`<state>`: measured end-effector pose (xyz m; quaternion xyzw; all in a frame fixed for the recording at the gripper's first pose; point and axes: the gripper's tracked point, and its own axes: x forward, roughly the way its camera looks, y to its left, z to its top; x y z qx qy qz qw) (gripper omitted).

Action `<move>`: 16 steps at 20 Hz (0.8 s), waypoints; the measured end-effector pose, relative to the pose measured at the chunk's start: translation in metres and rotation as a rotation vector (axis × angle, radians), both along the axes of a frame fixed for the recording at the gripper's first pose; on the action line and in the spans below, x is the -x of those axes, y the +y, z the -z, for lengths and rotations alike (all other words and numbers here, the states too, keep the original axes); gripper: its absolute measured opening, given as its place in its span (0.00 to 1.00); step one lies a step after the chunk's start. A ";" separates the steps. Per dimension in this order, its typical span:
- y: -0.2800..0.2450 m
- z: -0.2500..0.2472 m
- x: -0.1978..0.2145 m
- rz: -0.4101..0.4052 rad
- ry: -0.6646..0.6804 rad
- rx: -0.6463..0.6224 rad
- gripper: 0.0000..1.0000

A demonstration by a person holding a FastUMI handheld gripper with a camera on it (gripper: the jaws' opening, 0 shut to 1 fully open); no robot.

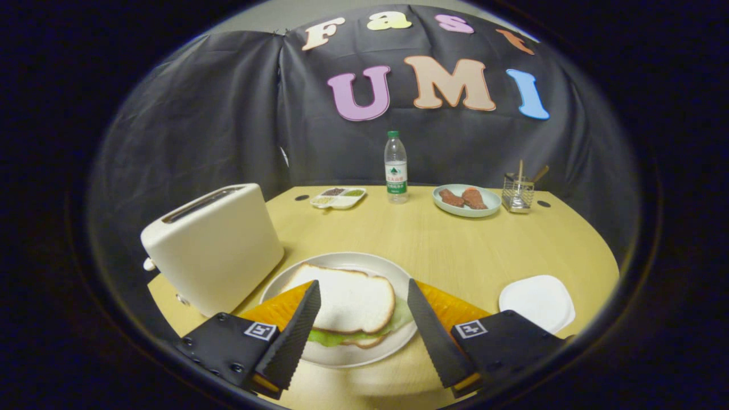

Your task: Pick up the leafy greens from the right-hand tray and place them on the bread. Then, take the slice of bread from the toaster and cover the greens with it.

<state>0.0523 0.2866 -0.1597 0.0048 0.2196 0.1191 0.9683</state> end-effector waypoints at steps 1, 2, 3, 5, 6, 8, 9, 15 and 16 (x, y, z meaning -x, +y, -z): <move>-0.001 -0.012 -0.002 -0.010 -0.020 -0.014 0.97; -0.004 -0.024 -0.006 -0.013 -0.043 -0.014 0.97; -0.010 -0.036 -0.010 -0.014 -0.070 -0.013 0.97; -0.018 -0.057 -0.017 -0.018 -0.109 -0.028 0.97; -0.024 -0.066 -0.021 -0.016 -0.126 -0.045 0.97; -0.033 -0.082 -0.029 -0.022 -0.146 -0.093 0.97; -0.039 -0.088 -0.032 -0.018 -0.147 -0.125 0.97; -0.077 -0.120 -0.039 -0.008 -0.234 -0.186 0.97; -0.085 -0.127 -0.037 -0.001 -0.265 -0.170 0.97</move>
